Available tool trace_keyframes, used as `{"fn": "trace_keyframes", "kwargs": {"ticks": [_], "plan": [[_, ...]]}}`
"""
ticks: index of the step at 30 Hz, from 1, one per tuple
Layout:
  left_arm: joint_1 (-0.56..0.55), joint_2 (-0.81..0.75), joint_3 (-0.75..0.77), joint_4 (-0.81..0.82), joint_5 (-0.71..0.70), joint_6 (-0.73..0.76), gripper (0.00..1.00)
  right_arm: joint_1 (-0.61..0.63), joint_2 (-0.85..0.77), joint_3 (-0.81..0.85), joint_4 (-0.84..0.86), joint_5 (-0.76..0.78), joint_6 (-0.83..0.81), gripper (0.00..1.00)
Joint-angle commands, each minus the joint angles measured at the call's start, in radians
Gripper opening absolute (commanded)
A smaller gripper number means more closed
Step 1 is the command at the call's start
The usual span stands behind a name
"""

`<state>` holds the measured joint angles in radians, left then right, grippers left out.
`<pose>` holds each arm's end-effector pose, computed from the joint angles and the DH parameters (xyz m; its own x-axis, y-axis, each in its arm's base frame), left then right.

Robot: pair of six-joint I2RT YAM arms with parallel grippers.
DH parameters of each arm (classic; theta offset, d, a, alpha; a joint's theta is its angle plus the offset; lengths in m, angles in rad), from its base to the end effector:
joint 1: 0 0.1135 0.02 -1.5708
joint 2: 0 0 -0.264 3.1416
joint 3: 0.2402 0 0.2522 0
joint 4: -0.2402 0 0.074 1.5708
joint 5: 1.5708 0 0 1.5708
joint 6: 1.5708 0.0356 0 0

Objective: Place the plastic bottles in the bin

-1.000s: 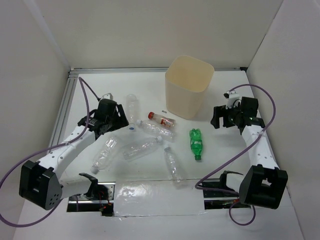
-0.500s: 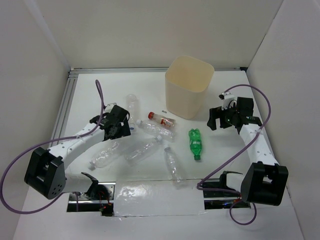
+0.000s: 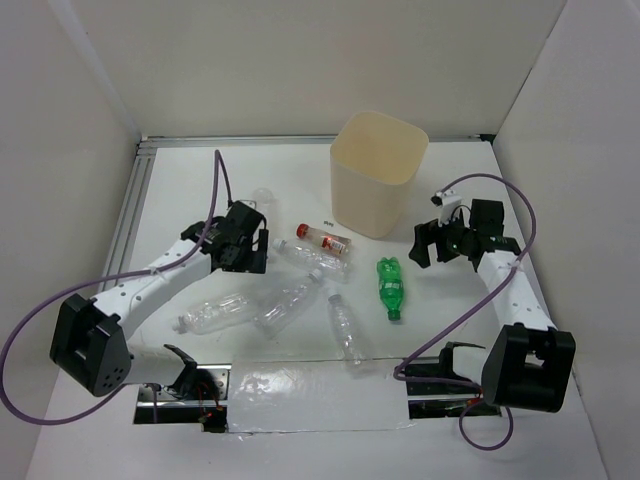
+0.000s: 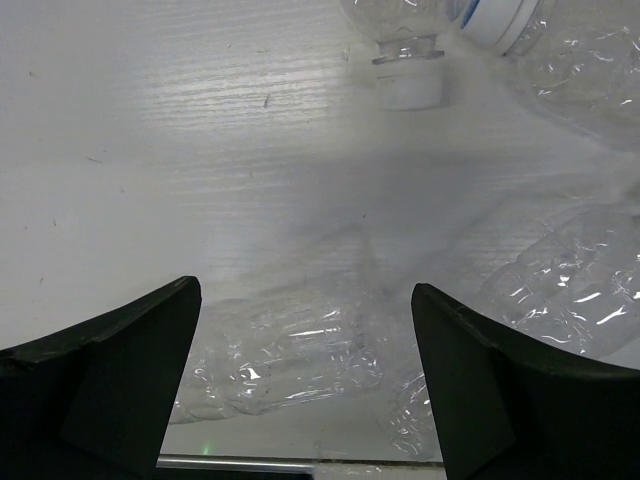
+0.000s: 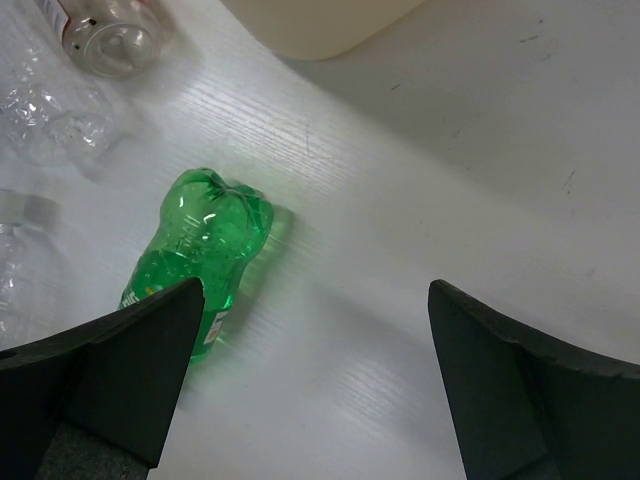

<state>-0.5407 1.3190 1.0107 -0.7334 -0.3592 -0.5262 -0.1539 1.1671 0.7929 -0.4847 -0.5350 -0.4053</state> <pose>0.2294 -0.1231 0.2594 -0.8056 -0.0647 -0.5889 -0.0866 0.9962 0.0089 0.2346 -0.0180 0.2434 -0.6098 -0.2487 -0.7525 -0.4763 0.8739 0.0972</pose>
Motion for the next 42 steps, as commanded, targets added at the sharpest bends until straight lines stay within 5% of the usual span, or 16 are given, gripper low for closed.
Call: {"fn": "trace_keyframes", "kwargs": {"ticks": [1, 10, 15, 19, 23, 27, 29, 30, 35, 42], "plan": [[-0.008, 0.009, 0.040, -0.011, 0.034, 0.066, 0.99, 0.016, -0.040, -0.024, 0.024, -0.065, -0.055, 1.00], [-0.018, 0.019, 0.104, -0.056, 0.065, -0.071, 0.97, 0.016, -0.050, -0.034, 0.024, -0.074, -0.073, 1.00], [-0.004, 0.005, 0.204, -0.314, 0.167, -0.775, 0.97, 0.016, -0.050, -0.034, 0.024, -0.074, -0.082, 1.00], [-0.013, -0.121, 0.128, -0.271, 0.249, -1.024, 0.98, 0.016, -0.050, -0.043, 0.024, -0.083, -0.082, 1.00], [-0.013, -0.179, 0.161, -0.374, 0.123, -1.144, 0.97, 0.016, -0.069, -0.052, 0.034, -0.083, -0.093, 1.00], [-0.013, -0.161, 0.222, -0.388, 0.033, -1.002, 0.96, 0.016, -0.090, -0.072, 0.034, -0.123, -0.125, 1.00], [-0.002, -0.098, 0.259, -0.374, 0.014, -0.786, 0.95, 0.016, -0.103, -0.081, 0.014, -0.169, -0.205, 1.00], [0.010, -0.075, 0.276, -0.360, 0.005, -0.623, 0.95, 0.016, -0.119, -0.081, -0.006, -0.248, -0.321, 1.00], [0.019, -0.049, 0.411, -0.241, -0.053, -0.281, 0.98, 0.074, -0.185, -0.029, -0.137, -0.499, -0.780, 1.00], [0.091, -0.225, 0.401, -0.108, -0.063, -0.163, 0.99, 0.523, 0.024, 0.173, 0.024, -0.393, -0.787, 1.00]]}}
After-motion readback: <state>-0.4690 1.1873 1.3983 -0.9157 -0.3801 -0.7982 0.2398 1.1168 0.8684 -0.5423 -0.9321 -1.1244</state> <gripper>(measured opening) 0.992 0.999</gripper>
